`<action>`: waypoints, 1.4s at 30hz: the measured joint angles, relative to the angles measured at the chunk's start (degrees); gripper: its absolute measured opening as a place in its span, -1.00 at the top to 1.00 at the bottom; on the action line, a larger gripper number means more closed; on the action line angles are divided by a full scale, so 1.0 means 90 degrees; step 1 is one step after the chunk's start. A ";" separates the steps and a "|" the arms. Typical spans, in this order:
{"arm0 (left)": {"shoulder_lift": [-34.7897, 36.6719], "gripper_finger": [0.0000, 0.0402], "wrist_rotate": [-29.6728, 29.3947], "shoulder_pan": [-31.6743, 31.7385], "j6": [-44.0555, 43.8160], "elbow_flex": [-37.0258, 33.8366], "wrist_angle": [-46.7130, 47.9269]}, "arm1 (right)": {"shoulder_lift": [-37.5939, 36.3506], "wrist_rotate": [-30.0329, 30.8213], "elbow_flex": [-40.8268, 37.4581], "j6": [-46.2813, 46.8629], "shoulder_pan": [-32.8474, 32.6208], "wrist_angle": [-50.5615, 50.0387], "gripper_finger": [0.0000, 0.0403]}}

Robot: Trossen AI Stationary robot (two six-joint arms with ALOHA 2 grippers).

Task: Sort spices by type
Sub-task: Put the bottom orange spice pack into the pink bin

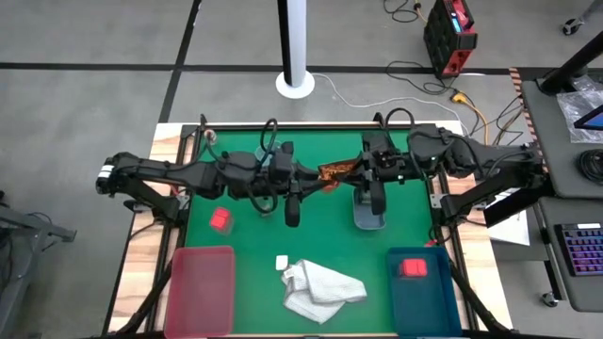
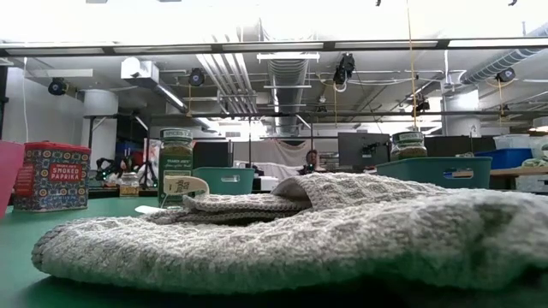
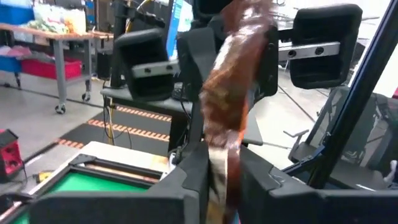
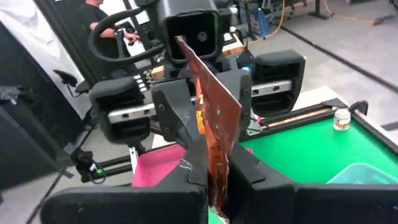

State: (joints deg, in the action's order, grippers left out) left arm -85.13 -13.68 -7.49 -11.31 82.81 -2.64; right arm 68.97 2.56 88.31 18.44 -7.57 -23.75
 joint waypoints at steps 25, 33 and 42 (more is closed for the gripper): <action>0.0394 -0.01 0.0539 0.0073 0.0313 0.0007 0.0919 | 0.0689 0.0044 0.0066 0.0719 -0.0007 -0.2268 0.94; -0.0012 -0.01 0.0784 0.0124 0.0009 0.0009 0.1047 | 0.0873 0.0049 0.0145 0.0562 -0.0007 -0.2275 0.94; -0.0400 0.09 0.0803 0.0215 0.0177 0.0006 0.1030 | 0.0862 0.0049 0.0155 0.0468 -0.0007 -0.2272 0.94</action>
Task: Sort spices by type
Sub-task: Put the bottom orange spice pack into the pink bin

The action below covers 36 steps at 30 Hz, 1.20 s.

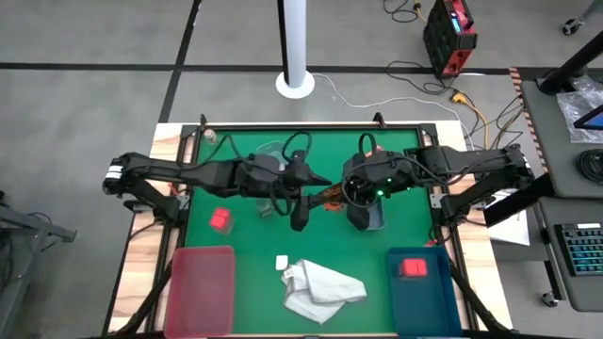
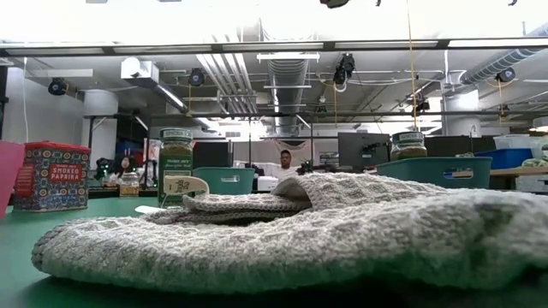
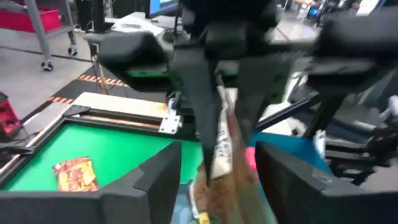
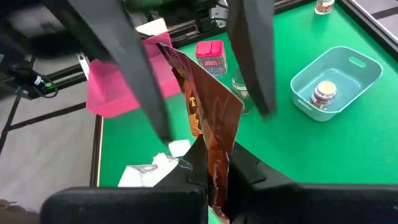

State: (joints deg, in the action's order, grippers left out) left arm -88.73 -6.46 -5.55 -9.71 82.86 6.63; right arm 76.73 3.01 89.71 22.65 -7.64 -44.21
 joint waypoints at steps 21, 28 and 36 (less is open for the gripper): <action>0.0360 1.00 0.0337 -0.0132 -0.1208 -0.0006 0.0338 | 0.0000 -0.0411 0.0229 -0.1043 0.0029 0.0191 0.70; 0.0865 1.00 0.0132 -0.0284 -0.1497 -0.0002 0.1780 | -0.0011 -0.0387 0.0296 -0.1093 0.0061 0.0235 0.28; 0.1694 1.00 0.0126 -0.1164 -0.2444 0.0004 0.3589 | -0.0041 -0.0386 0.0308 -0.0973 0.0090 0.0267 0.05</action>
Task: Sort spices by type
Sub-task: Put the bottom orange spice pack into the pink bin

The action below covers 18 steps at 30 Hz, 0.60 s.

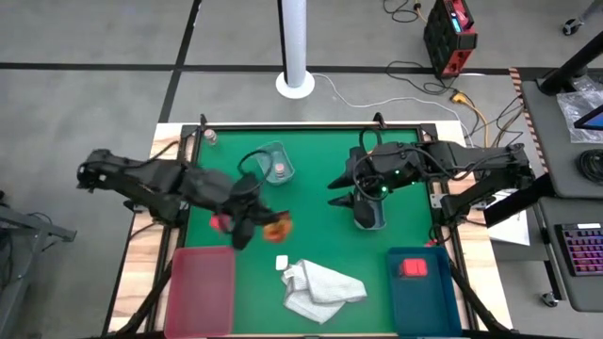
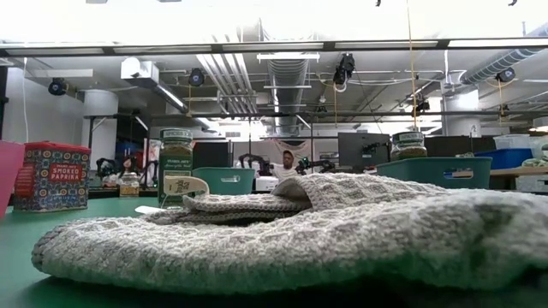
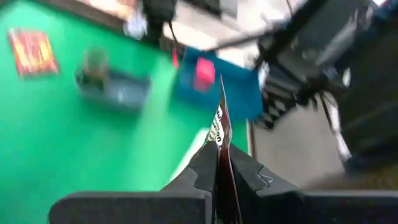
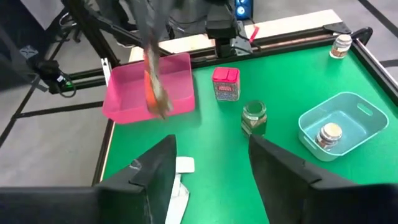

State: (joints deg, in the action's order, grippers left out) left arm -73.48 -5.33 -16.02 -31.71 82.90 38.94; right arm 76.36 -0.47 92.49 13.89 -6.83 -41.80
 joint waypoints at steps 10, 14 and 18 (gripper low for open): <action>0.0443 1.00 -0.0501 -0.2166 -0.1664 0.0000 0.2598 | 0.0319 0.0053 -0.0027 0.0174 0.0034 0.0318 0.08; 0.0446 1.00 -0.1502 -0.3011 -0.1820 -0.0139 0.3183 | 0.0558 0.0058 -0.0027 0.0179 0.0056 0.0560 0.11; 0.0689 1.00 -0.2009 -0.3661 -0.2498 -0.0872 0.2917 | 0.0851 0.0053 -0.0029 0.0179 0.0083 0.0820 0.11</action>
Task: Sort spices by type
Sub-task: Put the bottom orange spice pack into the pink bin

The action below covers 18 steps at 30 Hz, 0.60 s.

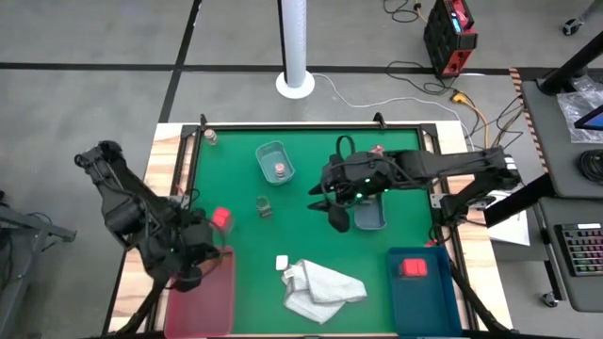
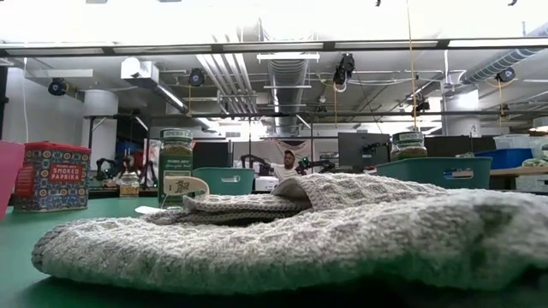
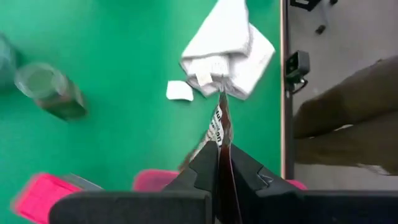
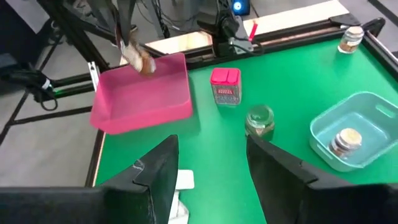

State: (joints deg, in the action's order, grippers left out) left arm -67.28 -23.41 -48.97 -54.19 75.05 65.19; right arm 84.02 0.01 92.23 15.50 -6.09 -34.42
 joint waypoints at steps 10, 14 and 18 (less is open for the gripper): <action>0.0715 1.00 -0.1167 -0.1177 -0.0985 -0.2580 -0.1624 | 0.0429 0.0002 -0.0002 0.0223 0.0056 0.0326 0.06; 0.0997 1.00 -0.1177 -0.1314 -0.0985 -0.3386 -0.1956 | 0.0444 0.0002 -0.0002 0.0315 0.0056 0.0425 0.08; 0.1369 1.00 -0.1192 -0.1335 -0.0982 -0.4092 -0.2801 | 0.0398 0.0000 -0.0002 0.0496 0.0056 0.0413 0.11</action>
State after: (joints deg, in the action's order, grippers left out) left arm -54.96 -34.14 -60.99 -63.02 38.21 39.99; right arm 87.60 0.01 92.20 19.96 -5.58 -30.70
